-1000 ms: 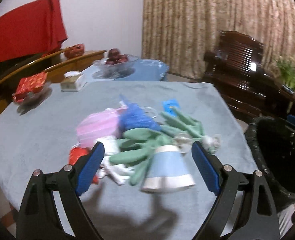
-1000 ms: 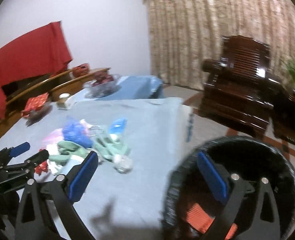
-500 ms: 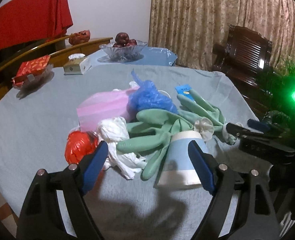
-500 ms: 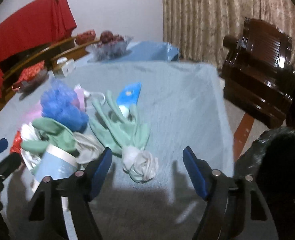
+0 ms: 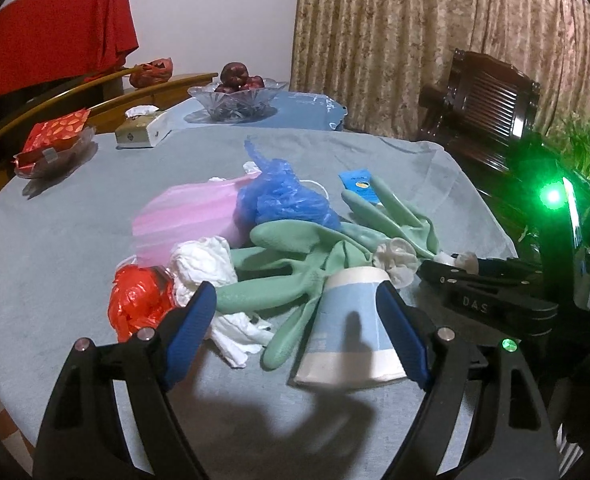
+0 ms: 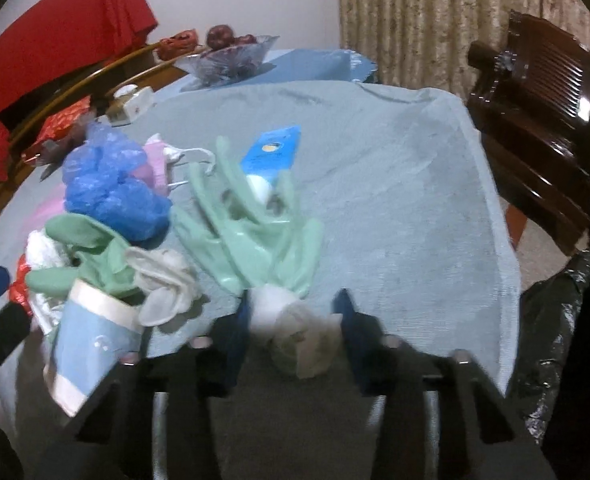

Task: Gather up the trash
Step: 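Grasp the green rubber glove with white cloth using the right tool, then grasp the light blue paper cup with the left tool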

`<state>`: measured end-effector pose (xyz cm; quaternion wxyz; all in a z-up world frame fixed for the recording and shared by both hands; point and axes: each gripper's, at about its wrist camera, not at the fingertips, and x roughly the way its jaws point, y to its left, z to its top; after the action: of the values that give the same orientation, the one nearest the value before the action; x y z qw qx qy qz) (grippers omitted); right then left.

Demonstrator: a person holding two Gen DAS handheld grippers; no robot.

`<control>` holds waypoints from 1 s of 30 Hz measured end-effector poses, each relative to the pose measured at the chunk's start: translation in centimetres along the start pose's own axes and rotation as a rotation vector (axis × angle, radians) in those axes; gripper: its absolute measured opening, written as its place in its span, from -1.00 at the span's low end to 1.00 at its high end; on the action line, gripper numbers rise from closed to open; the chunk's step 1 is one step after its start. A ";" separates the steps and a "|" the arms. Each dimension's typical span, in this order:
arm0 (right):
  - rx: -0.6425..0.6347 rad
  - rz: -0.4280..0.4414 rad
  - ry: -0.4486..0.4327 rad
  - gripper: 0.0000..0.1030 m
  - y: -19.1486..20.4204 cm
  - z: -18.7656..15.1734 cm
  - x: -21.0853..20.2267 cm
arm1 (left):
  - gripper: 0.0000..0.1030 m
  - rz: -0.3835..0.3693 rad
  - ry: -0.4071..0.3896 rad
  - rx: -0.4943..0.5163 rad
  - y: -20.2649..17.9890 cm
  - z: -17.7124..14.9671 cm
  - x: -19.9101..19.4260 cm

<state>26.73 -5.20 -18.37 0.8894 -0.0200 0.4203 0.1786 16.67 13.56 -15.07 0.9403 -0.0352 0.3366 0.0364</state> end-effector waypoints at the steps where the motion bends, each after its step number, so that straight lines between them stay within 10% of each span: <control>1: 0.000 -0.004 -0.001 -0.27 0.0 -0.1 -0.3 | 0.54 -0.003 0.002 0.003 -0.2 0.0 0.0; 24: 0.018 -0.043 0.055 0.06 -0.7 -1.3 -1.6 | 0.49 -0.023 0.021 0.008 -1.1 -0.7 0.3; 30: 0.018 -0.019 0.048 -0.40 -0.3 -1.8 -1.8 | 0.39 -0.033 0.037 0.004 -1.3 -0.9 0.6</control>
<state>24.44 -6.35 -18.18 0.8809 -0.0200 0.4428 0.1659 16.69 12.26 -16.04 0.9345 -0.0394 0.3532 0.0195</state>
